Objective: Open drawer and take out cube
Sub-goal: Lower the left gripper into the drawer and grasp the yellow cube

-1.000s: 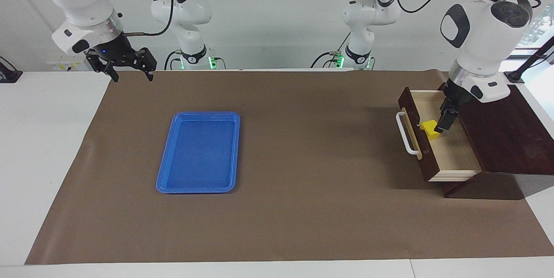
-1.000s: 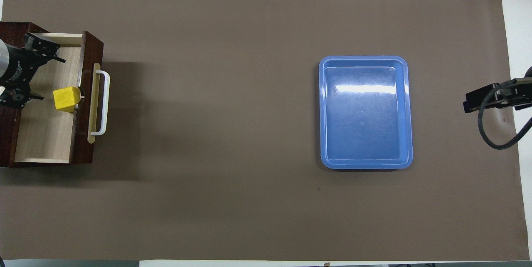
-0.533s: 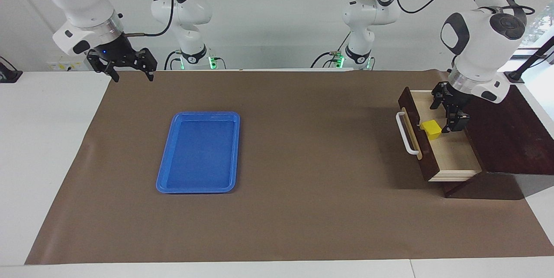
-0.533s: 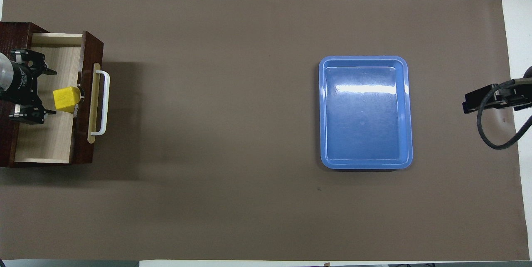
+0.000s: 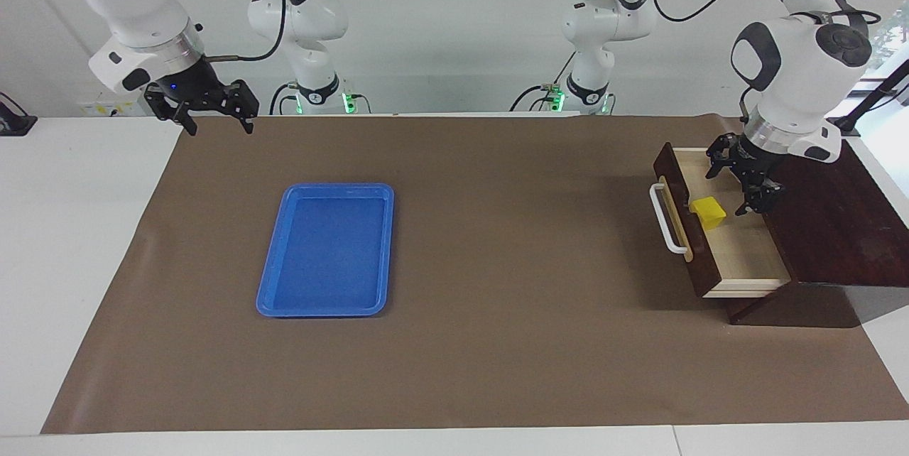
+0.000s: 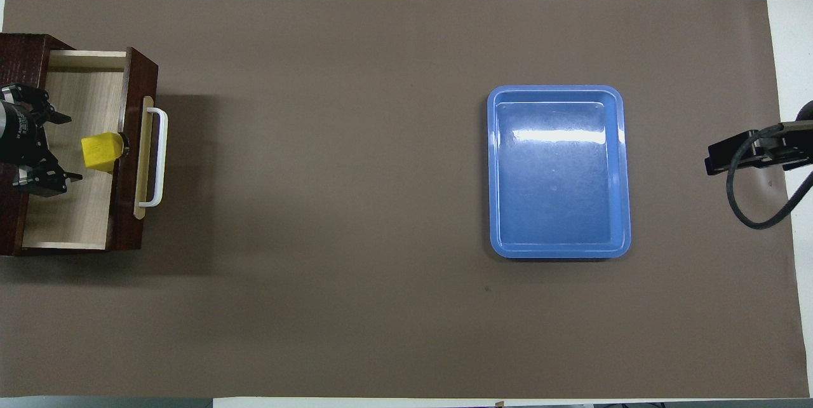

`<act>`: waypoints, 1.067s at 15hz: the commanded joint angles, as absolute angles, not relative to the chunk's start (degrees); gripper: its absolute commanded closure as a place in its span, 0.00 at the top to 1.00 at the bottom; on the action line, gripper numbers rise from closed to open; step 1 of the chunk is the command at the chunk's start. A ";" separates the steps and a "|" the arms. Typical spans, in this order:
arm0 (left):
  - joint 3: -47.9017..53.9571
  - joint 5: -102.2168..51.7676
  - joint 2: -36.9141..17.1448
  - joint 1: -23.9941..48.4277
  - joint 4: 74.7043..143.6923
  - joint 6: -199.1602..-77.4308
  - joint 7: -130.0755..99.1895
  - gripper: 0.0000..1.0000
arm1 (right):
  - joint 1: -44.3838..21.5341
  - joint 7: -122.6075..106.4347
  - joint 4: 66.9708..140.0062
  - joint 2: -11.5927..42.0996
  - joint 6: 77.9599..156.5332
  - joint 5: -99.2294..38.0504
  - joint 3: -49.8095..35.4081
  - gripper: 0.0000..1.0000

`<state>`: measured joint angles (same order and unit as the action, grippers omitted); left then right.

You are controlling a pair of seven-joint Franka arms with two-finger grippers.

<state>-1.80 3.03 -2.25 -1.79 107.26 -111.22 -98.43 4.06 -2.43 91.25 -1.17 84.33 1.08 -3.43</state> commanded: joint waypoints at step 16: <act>-1.32 0.53 -3.69 -2.11 111.71 -117.86 -104.77 0.98 | 4.48 -3.43 95.45 -3.43 87.63 0.00 -3.78 1.00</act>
<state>-1.12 1.40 -4.01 -2.47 110.48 -116.31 -104.62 3.93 -2.46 93.09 -1.81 86.12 1.08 -3.48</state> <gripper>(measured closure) 0.018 0.000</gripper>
